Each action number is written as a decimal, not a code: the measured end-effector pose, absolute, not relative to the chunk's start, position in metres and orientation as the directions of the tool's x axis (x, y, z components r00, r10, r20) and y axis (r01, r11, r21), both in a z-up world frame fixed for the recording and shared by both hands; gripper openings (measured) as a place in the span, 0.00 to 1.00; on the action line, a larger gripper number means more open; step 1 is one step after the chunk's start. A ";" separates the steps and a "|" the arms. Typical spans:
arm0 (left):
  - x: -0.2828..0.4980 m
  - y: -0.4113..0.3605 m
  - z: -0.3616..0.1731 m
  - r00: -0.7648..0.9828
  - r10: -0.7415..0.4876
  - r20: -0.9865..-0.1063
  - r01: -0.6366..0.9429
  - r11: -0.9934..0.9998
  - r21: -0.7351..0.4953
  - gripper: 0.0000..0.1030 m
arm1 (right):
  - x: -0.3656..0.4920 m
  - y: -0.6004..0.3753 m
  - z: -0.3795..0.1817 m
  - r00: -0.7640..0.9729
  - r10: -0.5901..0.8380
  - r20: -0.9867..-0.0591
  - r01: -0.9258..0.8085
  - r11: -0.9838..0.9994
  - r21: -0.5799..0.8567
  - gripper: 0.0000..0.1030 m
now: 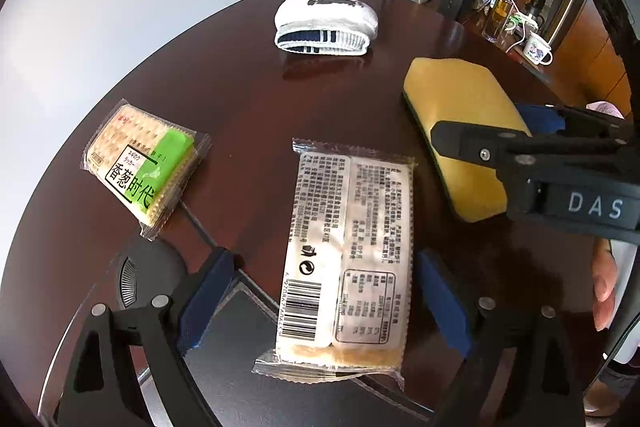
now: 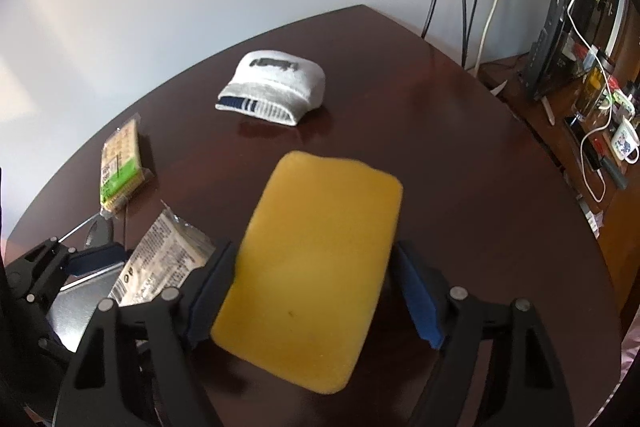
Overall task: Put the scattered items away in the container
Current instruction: 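Grasp the yellow sponge with the right tool while the left tool grasps the plain cracker packet, then carry the sponge and cracker packet to the silver tray and release both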
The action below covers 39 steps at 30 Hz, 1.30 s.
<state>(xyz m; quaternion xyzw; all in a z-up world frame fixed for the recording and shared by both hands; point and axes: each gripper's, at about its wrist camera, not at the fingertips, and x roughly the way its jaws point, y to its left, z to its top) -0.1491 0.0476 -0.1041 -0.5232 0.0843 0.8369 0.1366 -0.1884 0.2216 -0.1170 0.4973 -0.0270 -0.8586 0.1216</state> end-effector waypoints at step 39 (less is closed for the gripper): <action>0.182 -0.292 0.041 -0.696 -0.278 -0.662 0.391 -0.920 -0.025 0.56 | -0.009 -0.067 -0.015 -0.315 -0.666 -0.676 0.775 -0.592 0.222 0.67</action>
